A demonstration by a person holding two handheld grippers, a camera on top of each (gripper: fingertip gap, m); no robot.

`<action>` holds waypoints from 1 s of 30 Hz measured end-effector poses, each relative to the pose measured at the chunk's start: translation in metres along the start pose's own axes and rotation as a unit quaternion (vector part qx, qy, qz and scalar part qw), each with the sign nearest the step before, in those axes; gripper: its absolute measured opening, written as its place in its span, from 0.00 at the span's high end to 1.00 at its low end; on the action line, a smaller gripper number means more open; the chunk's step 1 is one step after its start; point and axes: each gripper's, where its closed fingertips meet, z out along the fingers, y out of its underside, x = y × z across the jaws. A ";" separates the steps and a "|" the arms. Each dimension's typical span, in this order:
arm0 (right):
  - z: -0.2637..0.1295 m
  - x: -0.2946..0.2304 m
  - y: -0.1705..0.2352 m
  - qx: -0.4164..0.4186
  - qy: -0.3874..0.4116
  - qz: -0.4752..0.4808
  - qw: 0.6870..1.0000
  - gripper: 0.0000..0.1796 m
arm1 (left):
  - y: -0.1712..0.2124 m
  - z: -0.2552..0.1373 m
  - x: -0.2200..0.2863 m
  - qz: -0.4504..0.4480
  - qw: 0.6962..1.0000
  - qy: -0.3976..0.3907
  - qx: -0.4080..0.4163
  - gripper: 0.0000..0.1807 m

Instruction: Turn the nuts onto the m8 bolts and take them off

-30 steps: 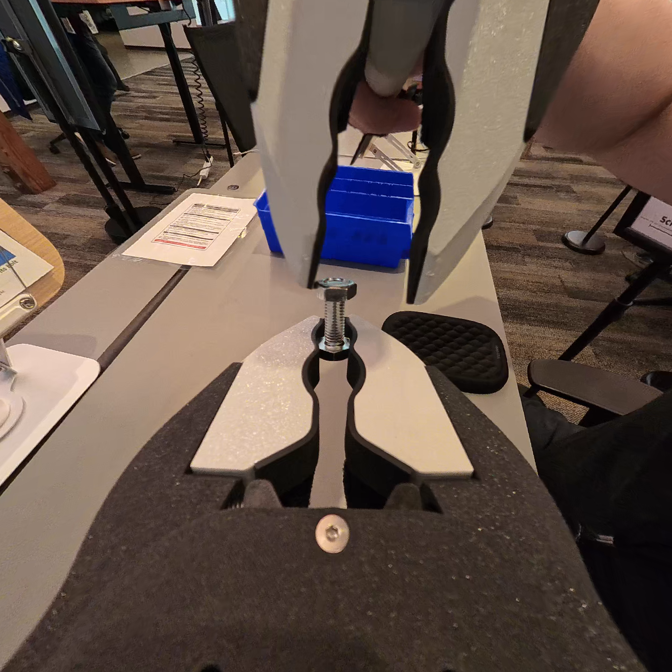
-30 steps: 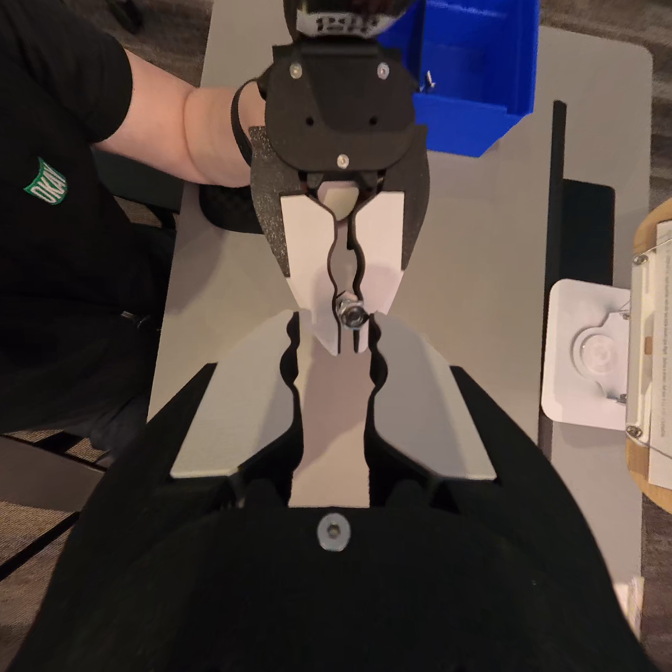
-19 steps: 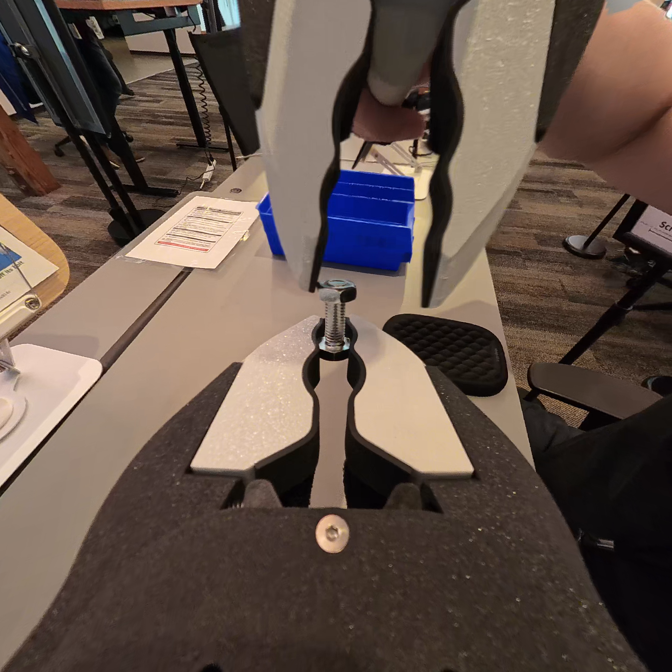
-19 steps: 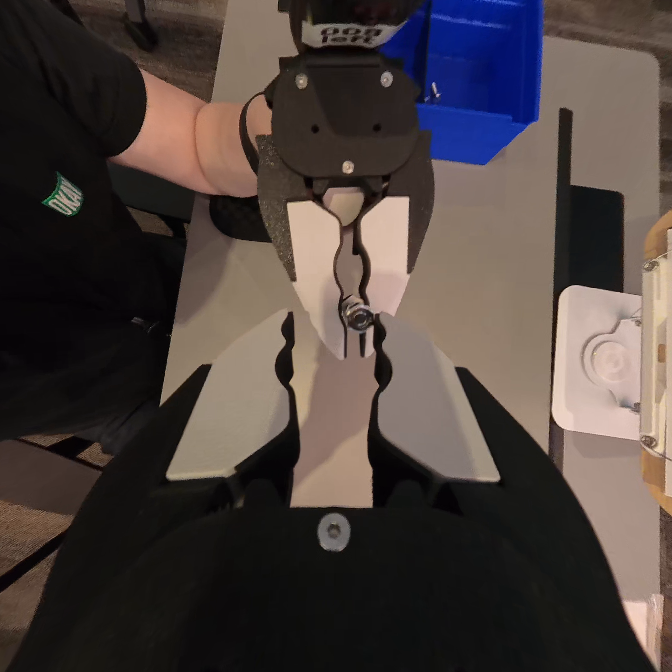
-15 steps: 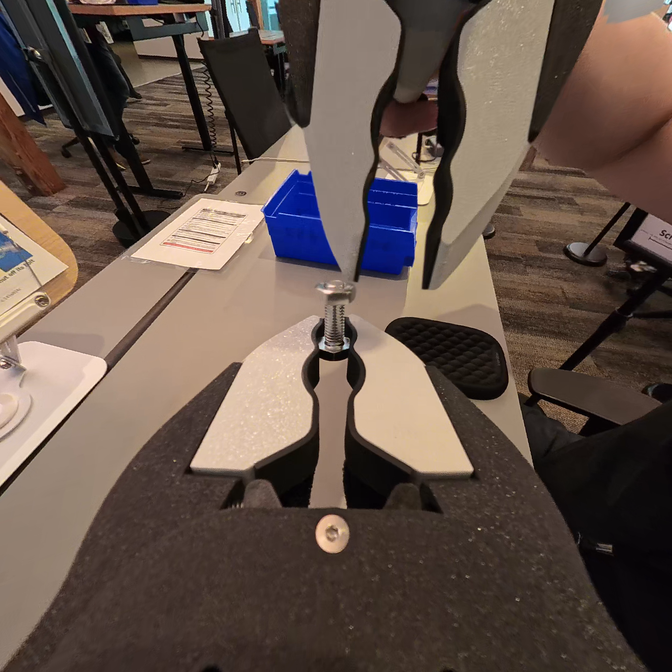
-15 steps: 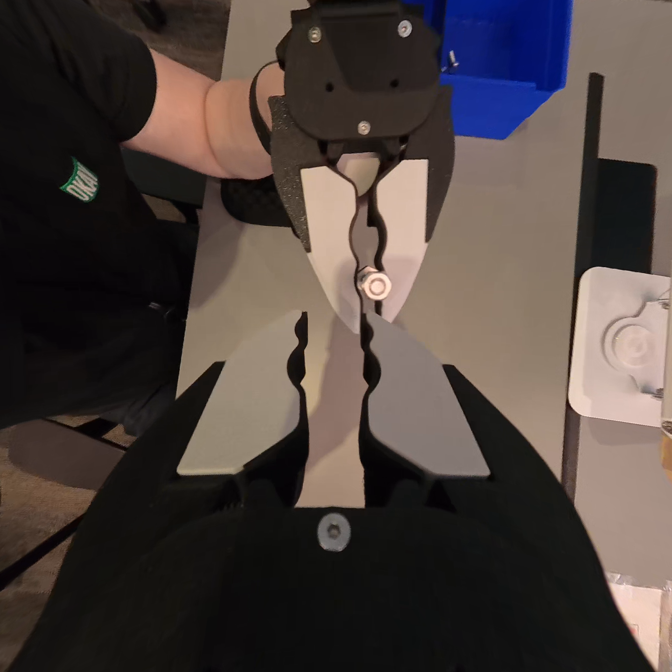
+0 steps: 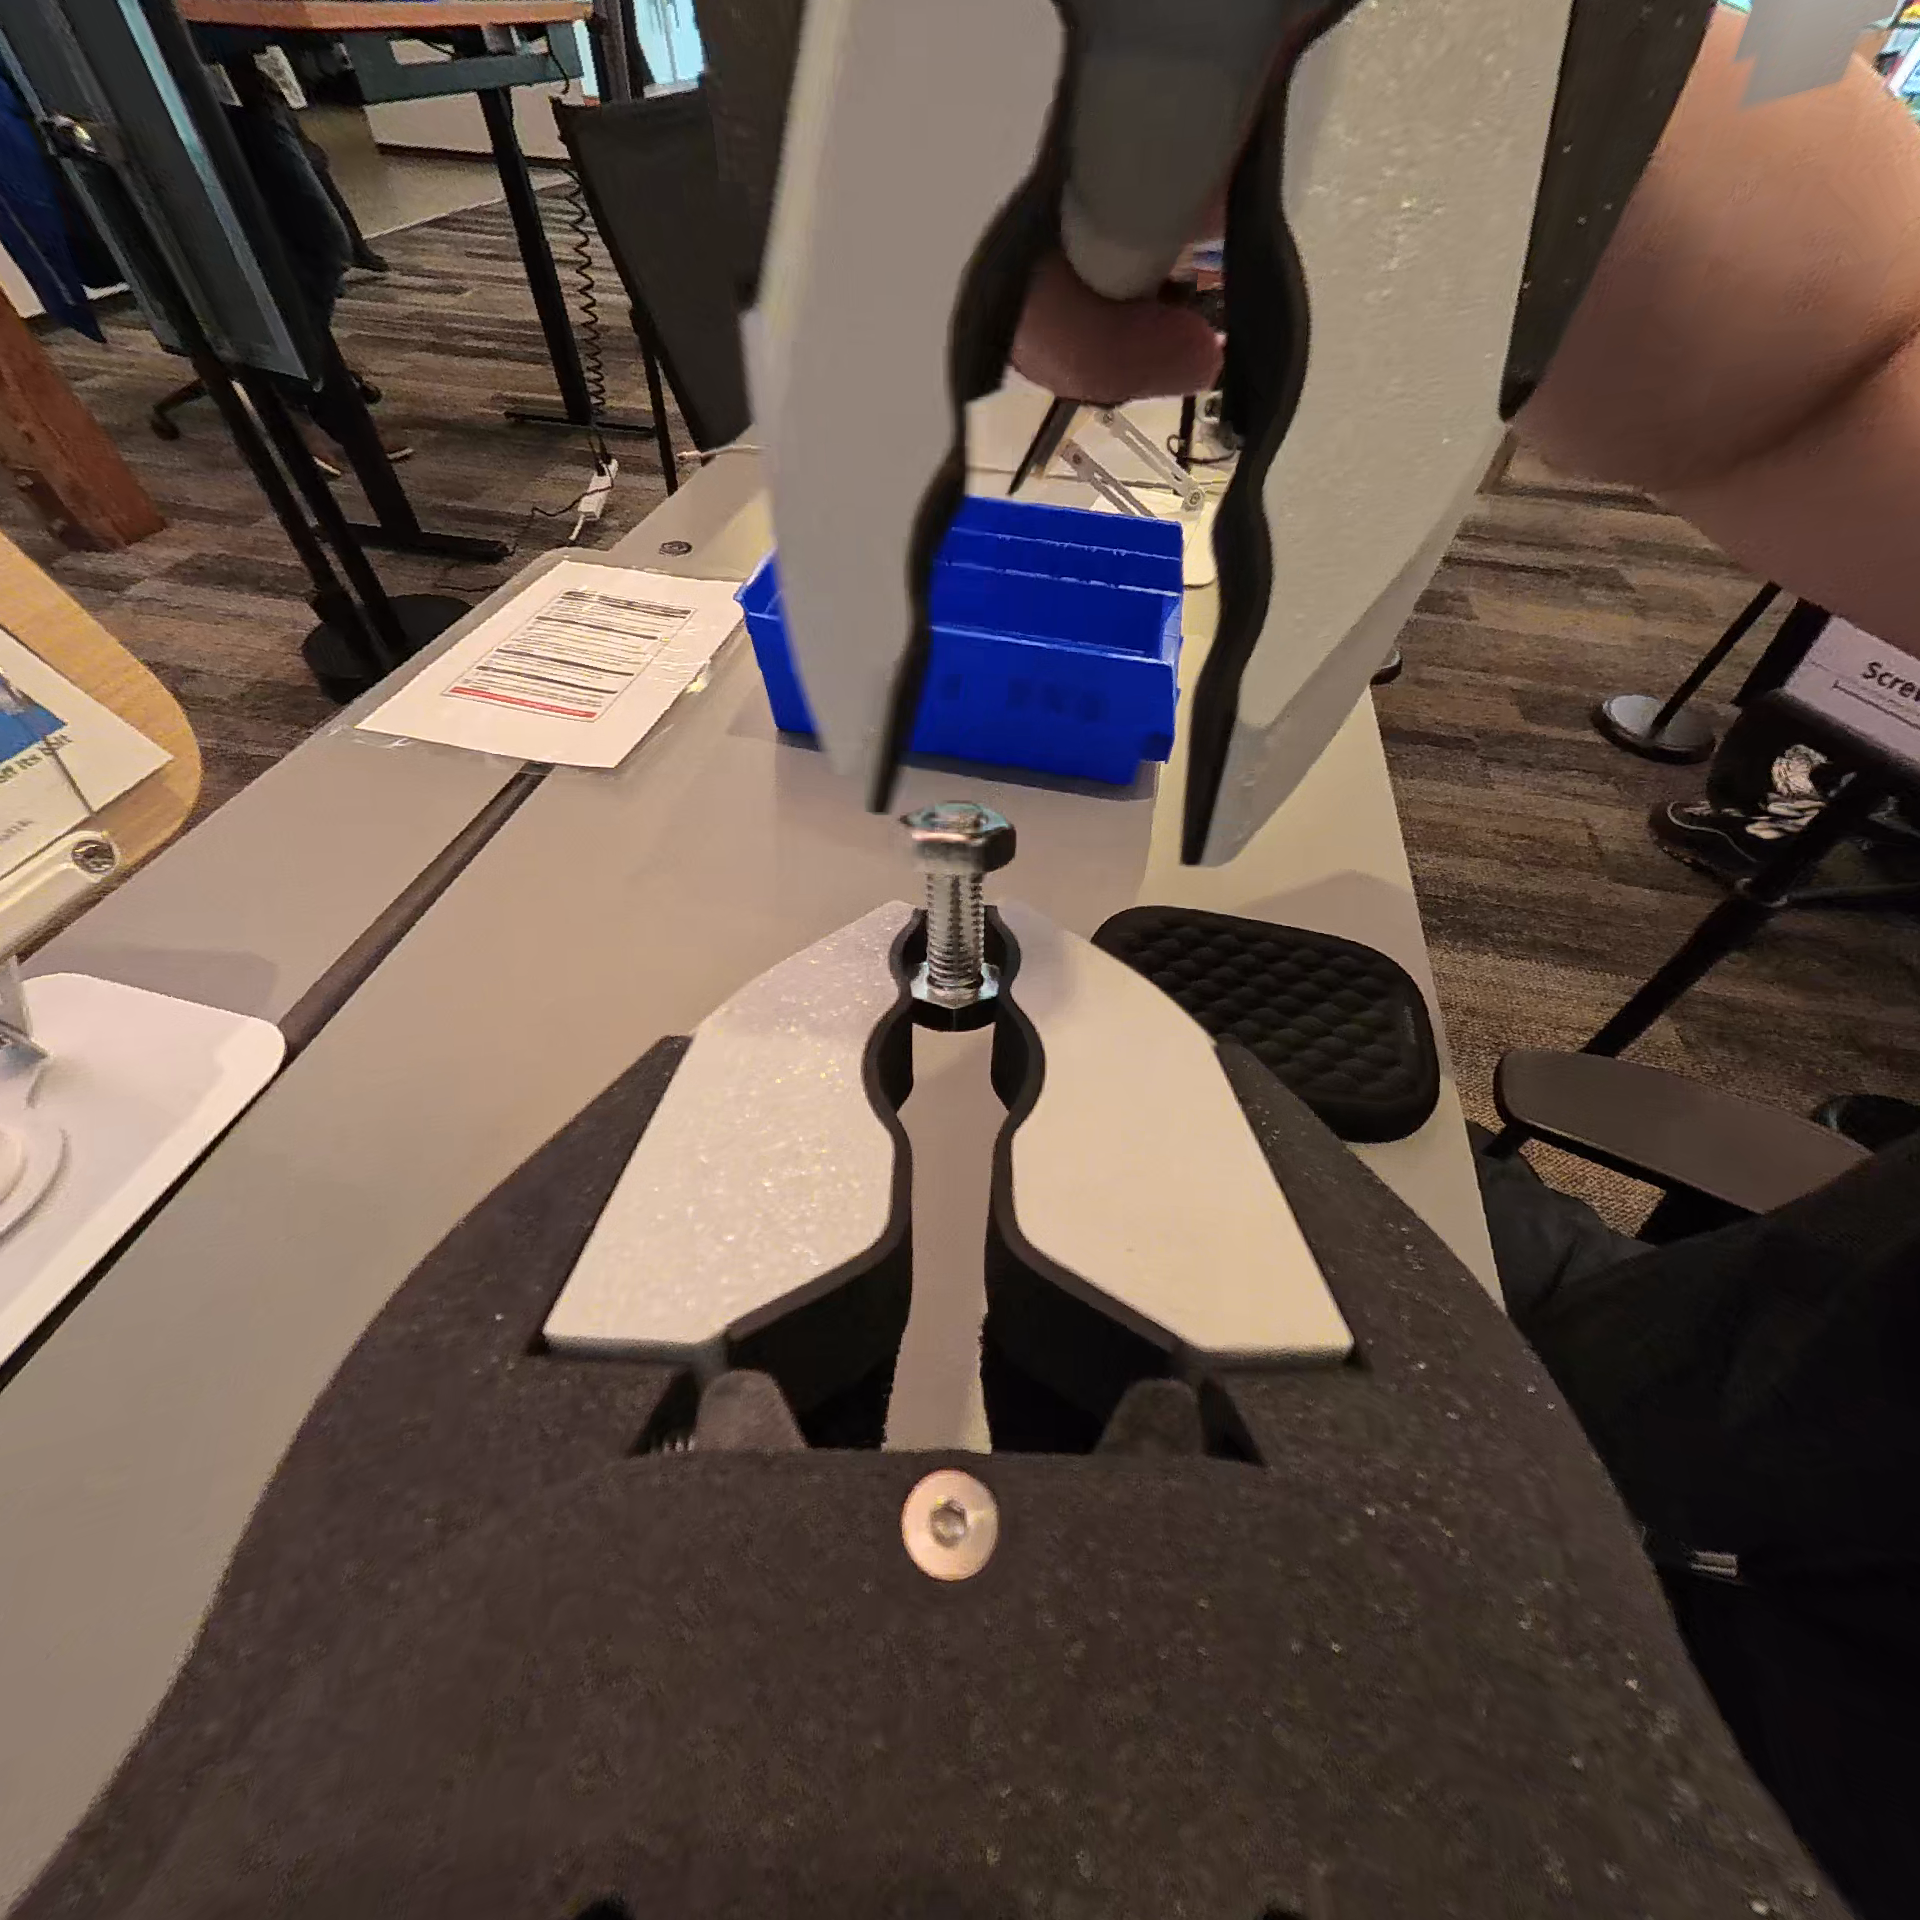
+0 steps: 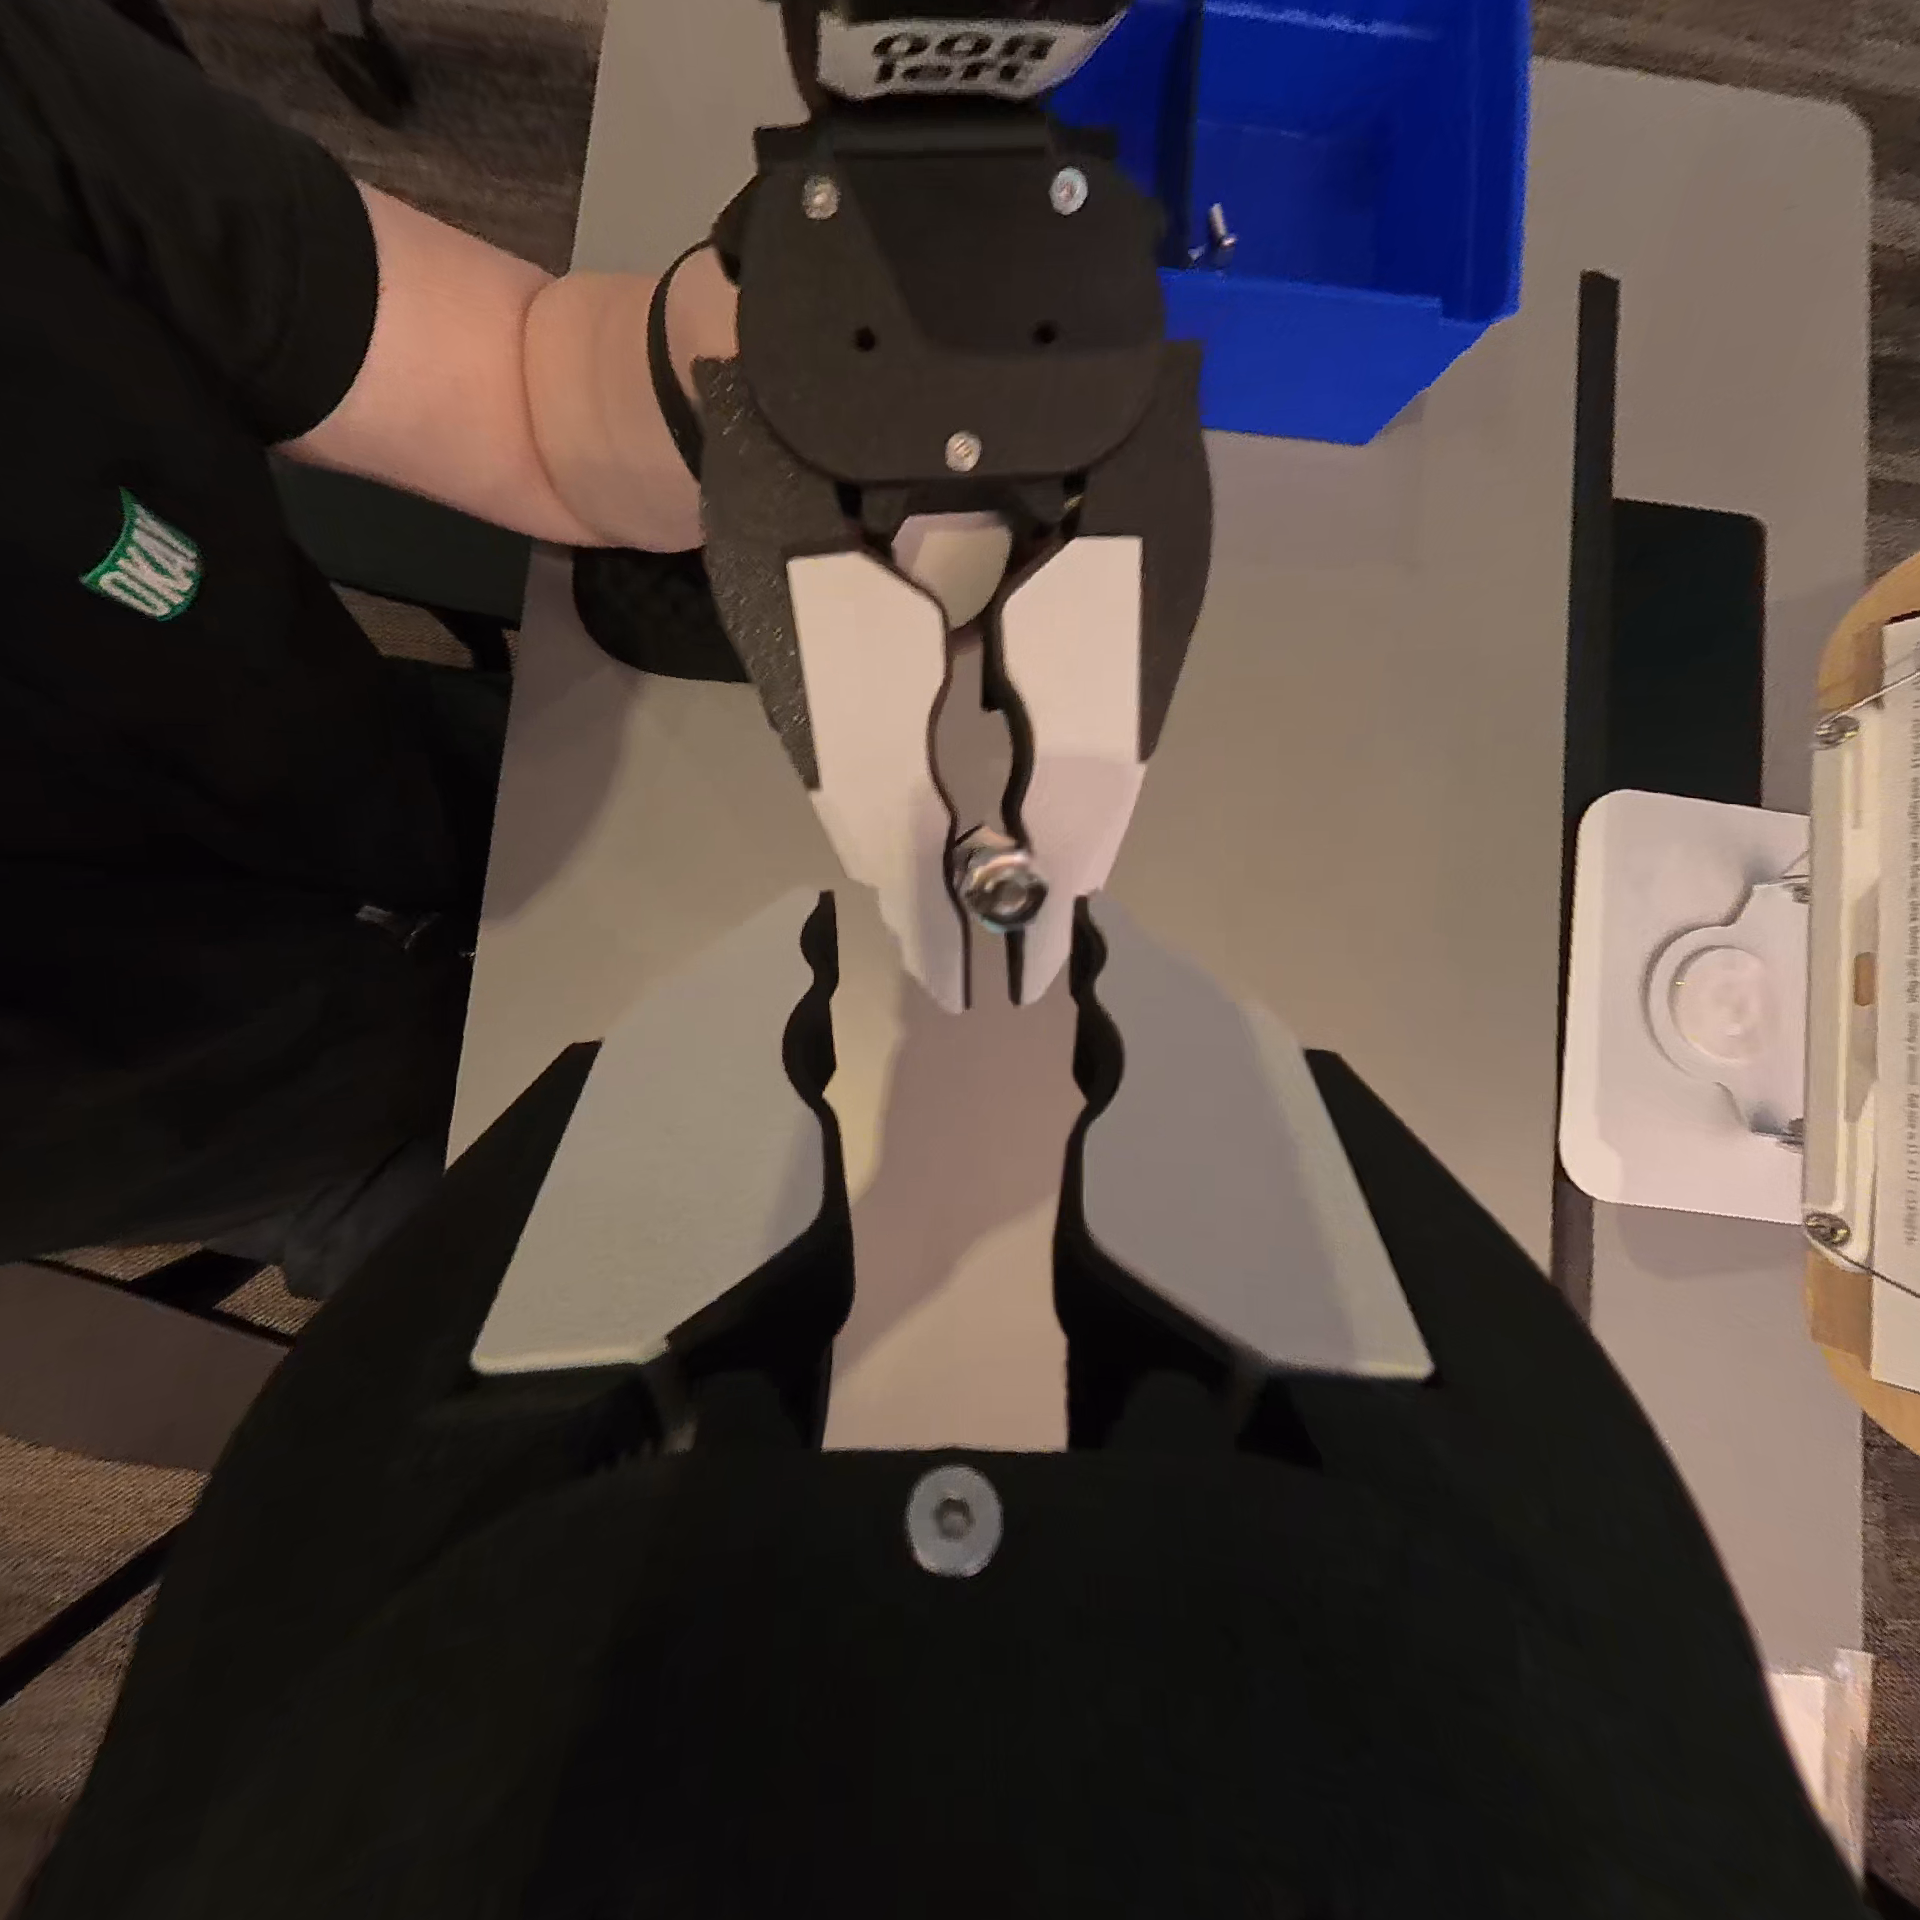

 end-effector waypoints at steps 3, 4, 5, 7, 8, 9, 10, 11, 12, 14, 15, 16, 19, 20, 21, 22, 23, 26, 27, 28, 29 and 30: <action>0.004 -0.003 0.000 -0.005 -0.009 -0.001 1.000 0.78 | 0.001 0.001 0.001 0.004 1.000 -0.002 -0.003 0.94; 0.004 -0.004 0.001 -0.010 -0.009 -0.003 1.000 0.78 | 0.001 0.000 0.001 0.003 1.000 -0.002 -0.003 0.94; 0.003 -0.004 0.004 -0.016 -0.005 -0.005 1.000 0.79 | 0.000 -0.001 0.000 0.003 1.000 -0.001 -0.001 0.95; 0.000 -0.010 0.009 -0.025 -0.024 0.001 0.999 0.86 | -0.001 -0.003 -0.002 0.000 1.000 -0.007 0.002 0.95; -0.001 -0.009 0.009 -0.019 -0.023 0.007 1.000 0.86 | -0.001 -0.003 -0.002 0.000 1.000 -0.005 0.003 0.95; -0.002 -0.006 0.008 -0.015 -0.015 0.008 1.000 0.86 | -0.001 -0.003 -0.001 -0.002 1.000 0.000 0.004 0.95; -0.001 -0.002 0.007 -0.013 -0.006 0.007 1.000 0.83 | -0.002 -0.003 -0.001 -0.003 1.000 0.002 0.004 0.95; 0.000 0.001 0.007 -0.015 0.003 0.005 1.000 0.81 | -0.001 -0.002 0.000 -0.001 1.000 0.001 0.003 0.94; 0.001 0.003 0.007 -0.020 0.010 0.003 1.000 0.80 | 0.000 -0.001 0.000 0.001 1.000 0.000 0.000 0.94; 0.004 0.004 0.009 -0.037 0.013 -0.006 0.999 0.80 | 0.001 0.000 0.000 0.002 1.000 0.000 -0.004 0.94; 0.004 0.005 0.011 -0.048 0.015 -0.012 0.999 0.80 | 0.002 0.000 0.000 0.000 1.000 0.001 -0.006 0.94; 0.005 0.006 0.012 -0.056 0.017 -0.016 0.998 0.81 | 0.003 0.001 0.000 -0.002 1.000 0.003 -0.009 0.94; 0.006 0.005 0.008 -0.054 0.001 -0.011 0.998 0.82 | 0.005 0.002 0.000 -0.005 1.000 0.006 -0.012 0.94; 0.006 0.005 0.006 -0.049 -0.002 -0.011 0.999 0.82 | 0.005 0.003 0.000 -0.005 1.000 0.007 -0.012 0.94; 0.007 0.004 0.004 -0.044 -0.004 -0.014 0.999 0.82 | 0.005 0.003 0.000 -0.005 1.000 0.007 -0.012 0.94; 0.007 0.003 0.004 -0.043 -0.007 -0.015 0.999 0.82 | 0.004 0.002 0.000 -0.004 1.000 0.006 -0.011 0.94; 0.007 0.001 0.006 -0.048 -0.012 -0.013 0.999 0.82 | 0.004 0.002 -0.001 -0.005 1.000 0.003 -0.010 0.94; 0.003 -0.006 0.016 -0.073 -0.033 -0.005 0.997 0.90 | 0.002 -0.002 -0.006 -0.007 1.000 -0.008 -0.004 0.94; 0.001 -0.005 0.016 -0.069 -0.028 -0.002 0.997 0.89 | 0.002 -0.003 -0.008 -0.010 1.000 -0.009 -0.002 0.94; 0.000 -0.001 0.014 -0.061 -0.016 -0.002 0.998 0.89 | 0.001 -0.004 -0.007 -0.012 1.000 -0.004 0.000 0.94; -0.001 0.002 0.010 -0.049 -0.009 -0.002 0.999 0.88 | 0.001 -0.004 -0.006 -0.014 1.000 0.000 0.002 0.94; -0.001 0.004 0.006 -0.036 -0.002 -0.002 0.999 0.87 | 0.000 -0.003 -0.004 -0.013 1.000 0.003 0.003 0.94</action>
